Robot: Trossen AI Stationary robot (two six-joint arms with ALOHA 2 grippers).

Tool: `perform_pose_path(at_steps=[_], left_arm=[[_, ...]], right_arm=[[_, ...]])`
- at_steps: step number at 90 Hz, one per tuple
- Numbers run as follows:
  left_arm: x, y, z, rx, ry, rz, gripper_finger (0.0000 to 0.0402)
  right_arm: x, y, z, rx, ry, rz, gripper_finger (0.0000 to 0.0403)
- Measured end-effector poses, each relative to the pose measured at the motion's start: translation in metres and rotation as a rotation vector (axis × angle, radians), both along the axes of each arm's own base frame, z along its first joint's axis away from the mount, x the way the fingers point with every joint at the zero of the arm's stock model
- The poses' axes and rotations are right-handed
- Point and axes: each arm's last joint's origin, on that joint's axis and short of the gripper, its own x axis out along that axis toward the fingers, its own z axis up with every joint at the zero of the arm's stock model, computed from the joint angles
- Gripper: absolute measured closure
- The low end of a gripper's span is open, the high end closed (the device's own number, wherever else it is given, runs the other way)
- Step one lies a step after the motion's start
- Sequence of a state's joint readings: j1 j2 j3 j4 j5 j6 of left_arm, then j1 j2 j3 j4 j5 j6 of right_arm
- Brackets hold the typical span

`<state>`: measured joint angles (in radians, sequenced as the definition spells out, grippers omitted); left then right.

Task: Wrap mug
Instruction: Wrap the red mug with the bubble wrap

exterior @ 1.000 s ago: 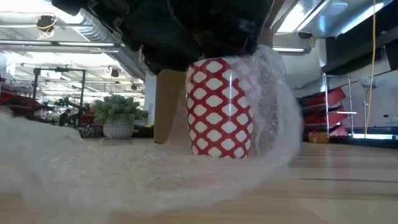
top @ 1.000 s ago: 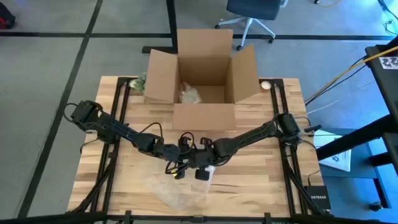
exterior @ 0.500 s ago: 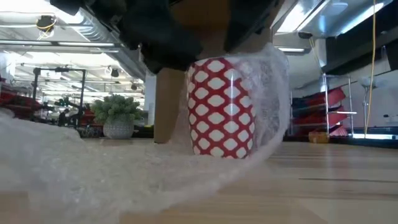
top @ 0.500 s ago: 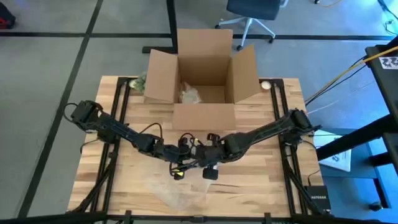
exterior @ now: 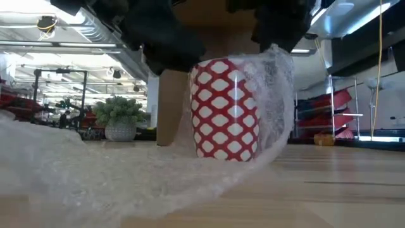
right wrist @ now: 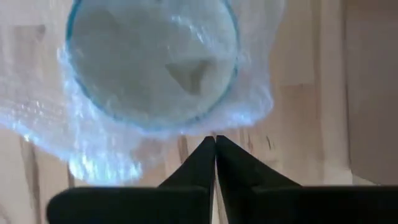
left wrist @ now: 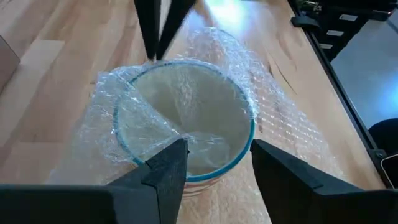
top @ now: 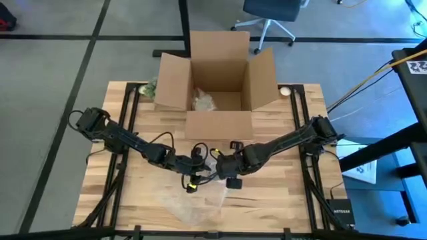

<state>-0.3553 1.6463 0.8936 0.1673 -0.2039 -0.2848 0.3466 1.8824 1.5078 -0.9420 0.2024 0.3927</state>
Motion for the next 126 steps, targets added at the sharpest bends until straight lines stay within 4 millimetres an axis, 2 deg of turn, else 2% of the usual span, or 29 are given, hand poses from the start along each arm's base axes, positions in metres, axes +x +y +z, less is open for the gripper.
perform_pose_path(at_steps=[18, 34, 65, 75, 92, 101, 114, 126], left_arm=[[0.0, 0.0, 0.0, 0.003, 0.002, -0.003, 0.0237], [0.0, 0.0, 0.0, -0.001, 0.002, -0.004, 0.0237], [0.0, 0.001, -0.001, 0.003, 0.005, -0.002, 0.0237], [0.0, 0.001, -0.001, -0.002, 0.005, 0.003, 0.0237], [0.0, 0.001, -0.001, -0.002, 0.006, 0.005, 0.0237], [0.0, 0.001, -0.001, -0.002, 0.009, 0.004, 0.0237], [-0.001, 0.0, 0.002, -0.009, 0.002, 0.002, 0.0237], [-0.001, -0.004, 0.014, -0.022, -0.035, -0.01, 0.0237]], right_arm=[[0.003, -0.002, -0.006, -0.055, -0.051, 0.016, 0.0402], [0.007, -0.019, -0.012, -0.077, -0.088, -0.036, 0.0402], [0.007, -0.022, 0.001, -0.011, -0.143, -0.015, 0.0402], [0.005, -0.017, 0.006, -0.001, -0.152, -0.001, 0.0402], [-0.002, -0.011, 0.03, -0.003, -0.165, 0.017, 0.0402], [-0.002, -0.005, 0.034, 0.016, -0.185, 0.036, 0.0402], [0.005, 0.012, 0.022, 0.057, -0.202, 0.077, 0.0402], [0.012, 0.022, 0.005, 0.058, -0.187, 0.096, 0.0402]])
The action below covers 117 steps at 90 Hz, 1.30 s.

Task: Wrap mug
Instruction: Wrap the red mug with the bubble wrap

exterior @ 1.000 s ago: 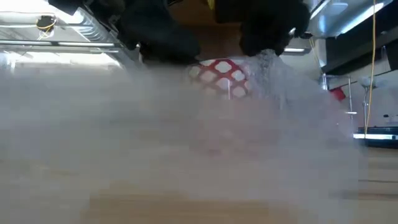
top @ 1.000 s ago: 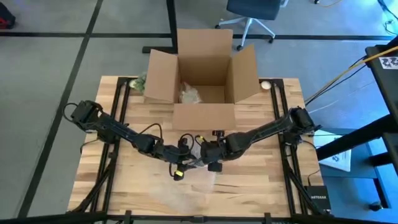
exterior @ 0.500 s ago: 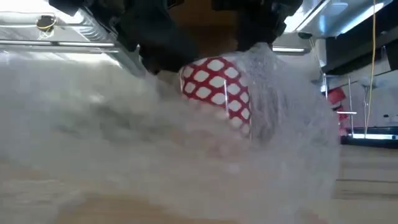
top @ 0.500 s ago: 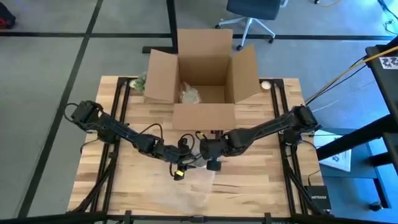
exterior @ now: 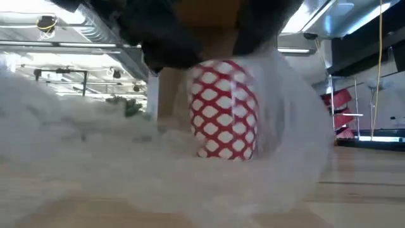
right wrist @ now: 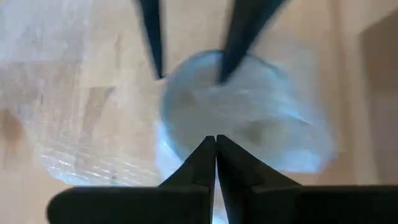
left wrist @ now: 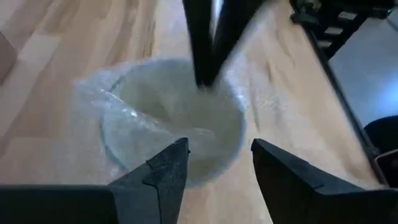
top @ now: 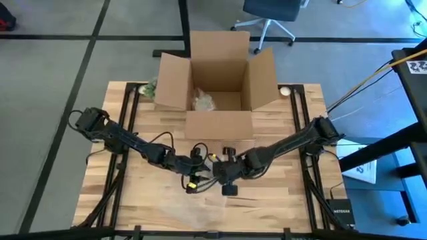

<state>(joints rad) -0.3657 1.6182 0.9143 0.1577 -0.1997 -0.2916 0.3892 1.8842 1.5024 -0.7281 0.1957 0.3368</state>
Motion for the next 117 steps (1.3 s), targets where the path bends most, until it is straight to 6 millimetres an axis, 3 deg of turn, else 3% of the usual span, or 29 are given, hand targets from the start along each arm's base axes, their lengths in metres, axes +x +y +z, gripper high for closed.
perform_pose_path(at_steps=[18, 27, 39, 59, 85, 117], left_arm=[[-0.011, 0.003, 0.022, 0.016, 0.002, -0.002, 0.0237], [-0.021, 0.011, 0.03, 0.094, 0.036, 0.093, 0.0237], [-0.026, 0.026, 0.02, 0.244, 0.107, 0.262, 0.0237], [-0.009, 0.043, -0.004, 0.213, 0.113, 0.341, 0.0237], [0.003, 0.026, -0.008, 0.1, 0.041, 0.138, 0.0238], [0.006, 0.014, 0.001, 0.091, -0.041, 0.091, 0.0238]], right_arm=[[0.002, 0.0, -0.007, -0.008, 0.014, -0.029, 0.0402], [0.003, -0.001, -0.006, -0.027, -0.001, -0.041, 0.0402], [0.003, -0.001, -0.006, -0.024, 0.001, -0.04, 0.0402], [0.003, -0.001, -0.006, -0.025, -0.002, -0.041, 0.0402], [0.003, -0.001, -0.006, -0.026, 0.0, -0.041, 0.0402], [0.003, -0.001, -0.006, -0.03, -0.003, -0.043, 0.0402]])
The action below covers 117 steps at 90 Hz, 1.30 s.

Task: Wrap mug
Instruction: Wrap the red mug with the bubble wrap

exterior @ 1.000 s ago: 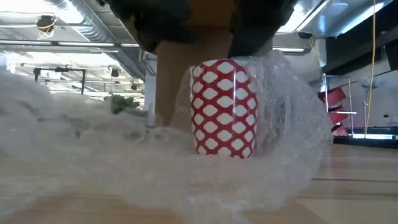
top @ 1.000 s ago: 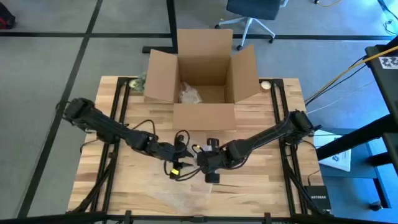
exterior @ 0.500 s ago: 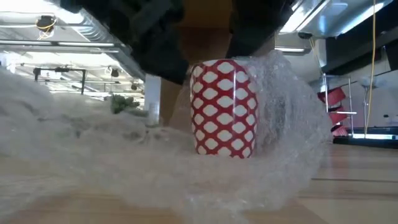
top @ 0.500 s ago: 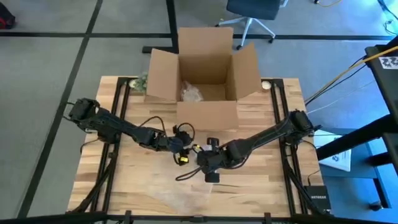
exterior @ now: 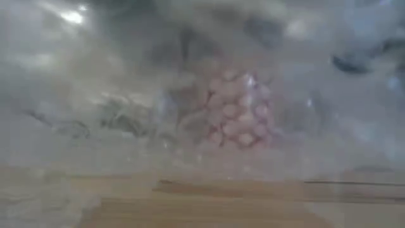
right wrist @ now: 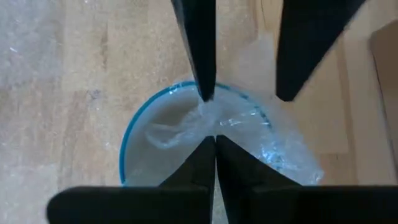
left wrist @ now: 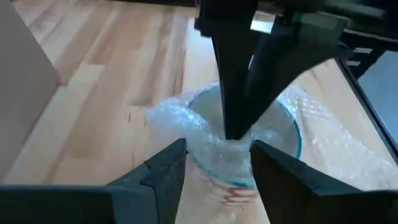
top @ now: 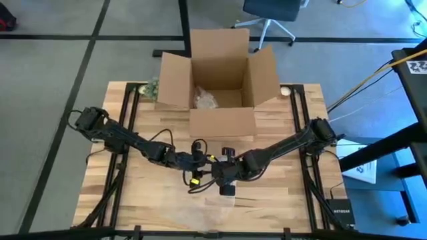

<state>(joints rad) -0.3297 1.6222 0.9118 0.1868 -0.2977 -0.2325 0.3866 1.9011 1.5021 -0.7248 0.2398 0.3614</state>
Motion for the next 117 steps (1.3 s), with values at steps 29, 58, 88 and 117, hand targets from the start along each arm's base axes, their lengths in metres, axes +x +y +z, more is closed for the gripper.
perform_pose_path(at_steps=[29, 58, 88, 117], left_arm=[[0.012, -0.013, -0.023, -0.065, 0.003, -0.13, 0.0237], [0.012, -0.019, -0.025, 0.037, -0.005, -0.204, 0.0237], [0.012, -0.021, -0.025, 0.038, -0.017, -0.214, 0.0237], [0.012, -0.021, -0.025, 0.038, -0.018, -0.213, 0.0237]], right_arm=[[0.0, 0.0, 0.0, -0.004, 0.004, -0.001, 0.0402], [-0.001, 0.0, 0.0, 0.001, 0.008, 0.003, 0.0402], [-0.015, -0.006, 0.037, 0.024, 0.004, 0.0, 0.0402], [0.001, 0.003, -0.005, 0.096, 0.018, 0.021, 0.0402]])
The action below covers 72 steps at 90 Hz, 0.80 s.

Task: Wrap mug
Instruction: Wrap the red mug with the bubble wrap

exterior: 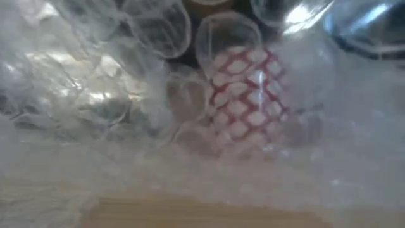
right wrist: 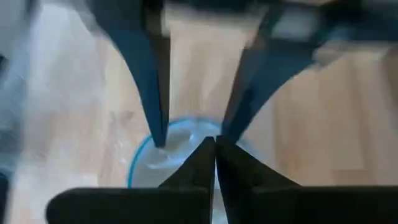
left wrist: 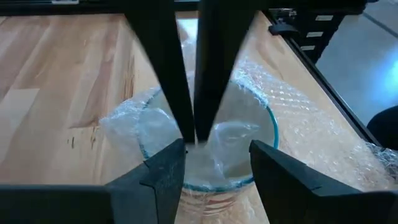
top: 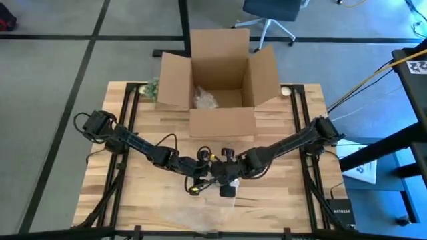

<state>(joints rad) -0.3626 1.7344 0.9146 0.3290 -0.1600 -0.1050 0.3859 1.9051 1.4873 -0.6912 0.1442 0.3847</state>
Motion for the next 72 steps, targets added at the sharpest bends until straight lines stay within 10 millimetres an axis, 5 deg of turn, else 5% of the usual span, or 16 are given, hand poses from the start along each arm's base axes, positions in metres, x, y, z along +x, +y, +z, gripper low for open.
perform_pose_path(at_steps=[20, 37, 72], left_arm=[[0.0, 0.0, 0.0, -0.001, -0.001, 0.005, 0.0237], [0.0, 0.0, 0.0, 0.0, 0.002, 0.003, 0.0237], [-0.007, 0.003, 0.008, 0.027, 0.021, 0.017, 0.0237]], right_arm=[[0.006, 0.002, -0.033, -0.011, 0.056, 0.002, 0.0402], [0.011, 0.004, -0.042, -0.005, 0.047, 0.006, 0.0402], [0.007, 0.004, 0.002, 0.015, 0.014, 0.035, 0.0402]])
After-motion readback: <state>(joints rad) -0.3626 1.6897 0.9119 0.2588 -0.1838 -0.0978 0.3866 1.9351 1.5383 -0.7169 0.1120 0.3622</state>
